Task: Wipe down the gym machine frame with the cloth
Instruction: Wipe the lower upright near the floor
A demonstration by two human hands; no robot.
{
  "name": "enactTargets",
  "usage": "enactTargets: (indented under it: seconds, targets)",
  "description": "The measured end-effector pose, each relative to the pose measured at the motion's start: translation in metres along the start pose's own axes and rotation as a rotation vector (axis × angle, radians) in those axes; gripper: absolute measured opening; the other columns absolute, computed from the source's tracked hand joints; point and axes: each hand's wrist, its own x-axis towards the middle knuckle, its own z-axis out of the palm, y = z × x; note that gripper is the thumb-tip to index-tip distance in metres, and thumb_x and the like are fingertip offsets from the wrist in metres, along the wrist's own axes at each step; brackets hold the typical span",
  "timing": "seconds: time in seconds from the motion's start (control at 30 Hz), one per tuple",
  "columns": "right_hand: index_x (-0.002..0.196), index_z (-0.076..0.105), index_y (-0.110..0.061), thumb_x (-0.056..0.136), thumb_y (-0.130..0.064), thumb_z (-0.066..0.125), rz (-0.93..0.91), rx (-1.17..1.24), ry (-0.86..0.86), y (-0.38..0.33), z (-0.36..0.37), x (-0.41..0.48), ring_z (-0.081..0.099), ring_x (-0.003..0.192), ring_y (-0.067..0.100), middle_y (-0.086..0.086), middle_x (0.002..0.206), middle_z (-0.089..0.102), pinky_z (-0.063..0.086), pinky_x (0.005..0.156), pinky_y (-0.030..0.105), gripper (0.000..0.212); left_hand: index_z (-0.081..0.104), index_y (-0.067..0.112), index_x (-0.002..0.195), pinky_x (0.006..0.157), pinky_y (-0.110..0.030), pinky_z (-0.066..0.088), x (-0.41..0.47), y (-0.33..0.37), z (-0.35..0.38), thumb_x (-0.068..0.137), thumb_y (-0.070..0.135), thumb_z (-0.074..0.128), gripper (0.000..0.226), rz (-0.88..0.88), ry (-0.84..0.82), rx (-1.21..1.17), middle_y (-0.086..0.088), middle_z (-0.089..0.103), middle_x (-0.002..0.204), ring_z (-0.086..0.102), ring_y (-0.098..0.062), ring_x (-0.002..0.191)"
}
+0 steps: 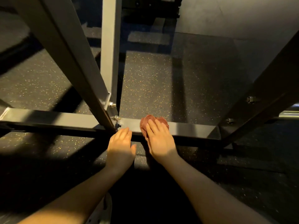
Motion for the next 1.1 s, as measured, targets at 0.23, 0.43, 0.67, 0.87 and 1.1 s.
enactTargets:
  seconds: [0.23,0.43,0.67,0.87,1.1]
  targets:
    - [0.148,0.048,-0.005,0.098,-0.033,0.054,0.356,-0.17,-0.046,0.053,-0.016,-0.039,0.045,0.139,0.034,0.015,0.151,0.05,0.037,0.117,0.051,0.057,0.046,0.014,0.152,0.12,-0.027,0.01,-0.002,-0.011,-0.009,0.088,0.029,0.076,0.072,0.054,-0.019,-0.128,-0.001,0.044,0.158,0.035,-0.018,0.15]
    - [0.117,0.066,-0.006,0.075,-0.017,0.073,0.107,-0.027,0.022,-0.022,-0.002,0.012,0.049,0.116,0.034,0.009,0.121,0.057,0.043,0.095,0.045,0.044,0.053,0.007,0.147,0.12,-0.036,0.027,-0.007,-0.017,0.0,0.082,0.025,0.084,0.074,0.035,0.016,-0.191,-0.007,0.052,0.152,0.046,-0.023,0.143]
    - [0.13,0.065,-0.005,0.086,-0.014,0.057,-0.14,-0.011,0.16,0.037,0.004,-0.002,0.055,0.13,0.039,0.013,0.141,0.06,0.039,0.111,0.047,0.046,0.062,0.005,0.138,0.117,-0.032,0.028,-0.003,-0.02,0.002,0.083,0.018,0.08,0.059,-0.002,0.118,-0.225,-0.008,0.062,0.141,0.055,-0.022,0.135]
    - [0.097,0.073,-0.012,0.083,-0.017,0.074,0.11,-0.222,0.01,0.058,-0.015,-0.03,0.055,0.098,0.029,0.006,0.109,0.064,0.048,0.078,0.04,0.015,0.069,0.006,0.13,0.111,-0.032,0.039,-0.003,-0.027,-0.011,0.089,0.014,0.075,0.041,-0.057,0.191,-0.351,-0.007,0.07,0.129,0.062,-0.022,0.125]
    - [0.092,0.08,-0.01,0.074,-0.019,0.08,-0.11,-0.119,0.066,-0.021,-0.008,0.018,0.058,0.104,0.034,0.009,0.113,0.067,0.05,0.089,0.049,0.02,0.069,0.019,0.084,0.07,-0.028,0.055,0.002,-0.03,-0.066,0.09,0.031,0.077,0.016,-0.261,0.387,-0.542,0.011,0.068,0.075,0.067,-0.007,0.072]
